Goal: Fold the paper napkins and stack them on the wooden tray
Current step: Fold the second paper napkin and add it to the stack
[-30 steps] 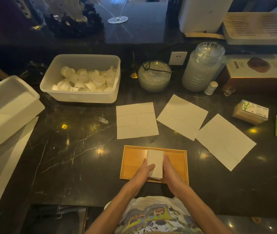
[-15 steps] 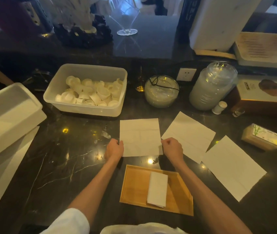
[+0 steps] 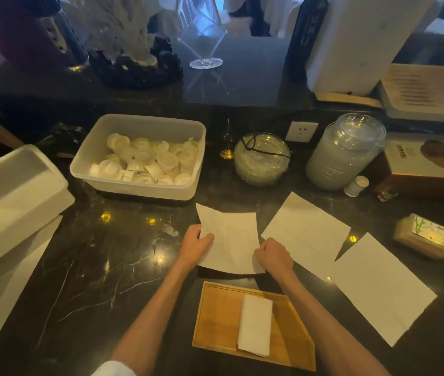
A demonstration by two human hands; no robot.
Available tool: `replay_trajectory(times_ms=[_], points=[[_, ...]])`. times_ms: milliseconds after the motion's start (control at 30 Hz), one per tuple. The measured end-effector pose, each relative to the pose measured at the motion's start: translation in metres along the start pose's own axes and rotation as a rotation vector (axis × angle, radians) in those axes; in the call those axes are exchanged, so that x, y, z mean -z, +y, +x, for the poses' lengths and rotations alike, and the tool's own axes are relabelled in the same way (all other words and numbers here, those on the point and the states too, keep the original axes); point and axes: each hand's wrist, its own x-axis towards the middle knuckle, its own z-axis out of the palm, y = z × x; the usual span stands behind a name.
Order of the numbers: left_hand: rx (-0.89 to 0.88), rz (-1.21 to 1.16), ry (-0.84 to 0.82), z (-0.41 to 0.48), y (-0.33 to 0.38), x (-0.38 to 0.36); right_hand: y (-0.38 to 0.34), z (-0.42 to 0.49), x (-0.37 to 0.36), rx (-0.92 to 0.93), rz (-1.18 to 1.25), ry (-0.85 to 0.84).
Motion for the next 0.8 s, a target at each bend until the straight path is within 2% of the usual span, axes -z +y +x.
replay_trajectory(times_ms=[67, 133, 200, 300, 433, 533, 600, 667, 733, 800], points=[[-0.007, -0.209, -0.189, -0.018, 0.026, 0.024, 0.011, -0.013, 0.013, 0.064, 0.087, -0.021], [0.021, -0.37, -0.371, -0.034, 0.048, 0.05, 0.018, -0.031, 0.031, 0.206, 0.299, 0.006], [0.021, -0.37, -0.529, -0.045, 0.067, 0.071, 0.017, -0.049, 0.055, 0.362, 0.457, 0.02], [0.03, -0.275, -0.641, -0.058, 0.091, 0.087, 0.006, -0.073, 0.089, 0.507, 0.449, -0.1], [0.073, -0.262, -0.669, -0.071, 0.112, 0.085, 0.0, -0.096, 0.103, 0.497, 0.643, -0.356], [0.081, -0.471, -0.779, -0.079, 0.109, 0.081, 0.012, -0.11, 0.099, 0.478, 0.68, -0.297], [0.101, -0.766, -0.865, -0.086, 0.096, 0.071, 0.022, -0.118, 0.098, 0.489, 0.747, -0.211], [0.168, -1.028, -0.853, -0.092, 0.076, 0.057, 0.033, -0.125, 0.1, 0.456, 0.86, -0.145], [0.22, -1.112, -0.871, -0.103, 0.055, 0.039, 0.046, -0.131, 0.103, 0.408, 0.932, -0.104], [0.189, -1.114, -0.942, -0.114, 0.042, 0.023, 0.056, -0.136, 0.108, 0.363, 0.941, -0.075]])
